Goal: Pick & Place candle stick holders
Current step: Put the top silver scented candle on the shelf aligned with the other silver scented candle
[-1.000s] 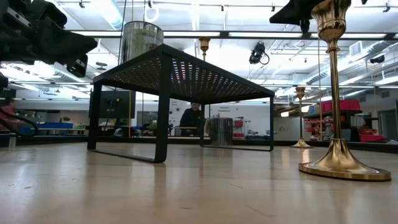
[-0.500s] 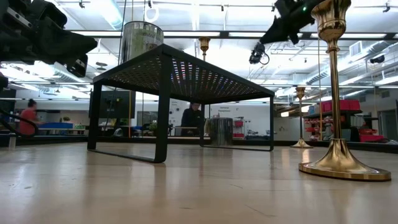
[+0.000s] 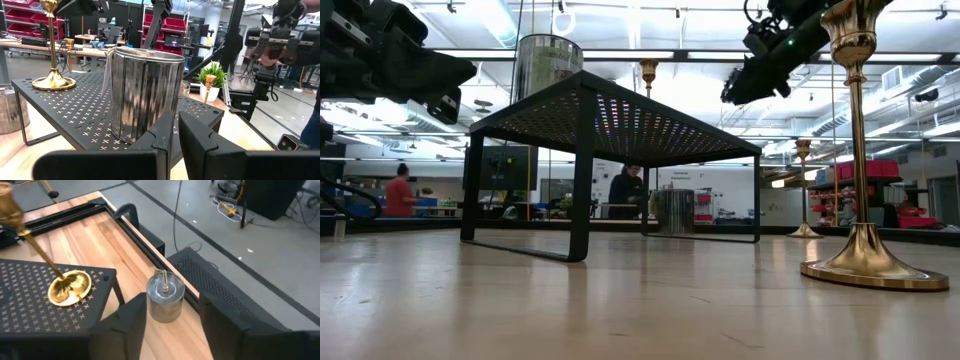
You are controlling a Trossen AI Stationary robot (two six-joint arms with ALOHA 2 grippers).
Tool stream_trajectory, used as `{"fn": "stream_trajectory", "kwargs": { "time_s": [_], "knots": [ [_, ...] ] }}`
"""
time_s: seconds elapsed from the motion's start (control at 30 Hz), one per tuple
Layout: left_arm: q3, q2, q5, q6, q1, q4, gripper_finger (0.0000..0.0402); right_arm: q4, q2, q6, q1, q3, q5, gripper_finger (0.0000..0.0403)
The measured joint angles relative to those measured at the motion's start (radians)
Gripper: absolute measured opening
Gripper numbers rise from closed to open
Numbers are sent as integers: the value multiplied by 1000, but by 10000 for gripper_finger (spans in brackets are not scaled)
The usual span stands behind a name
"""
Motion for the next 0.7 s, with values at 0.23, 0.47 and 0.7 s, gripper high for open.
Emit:
{"fn": "stream_trajectory", "kwargs": {
  "time_s": [0.23,0.47,0.7],
  "knots": [
    [0,0,0,0,0,0,39,6,9,-20,0,0,1,231],
    [0,0,0,0,0,0,39,34,13,-19,2,1,1,235],
    [0,0,0,0,0,0,39,48,79,1,2,2,0,240]
  ]
}}
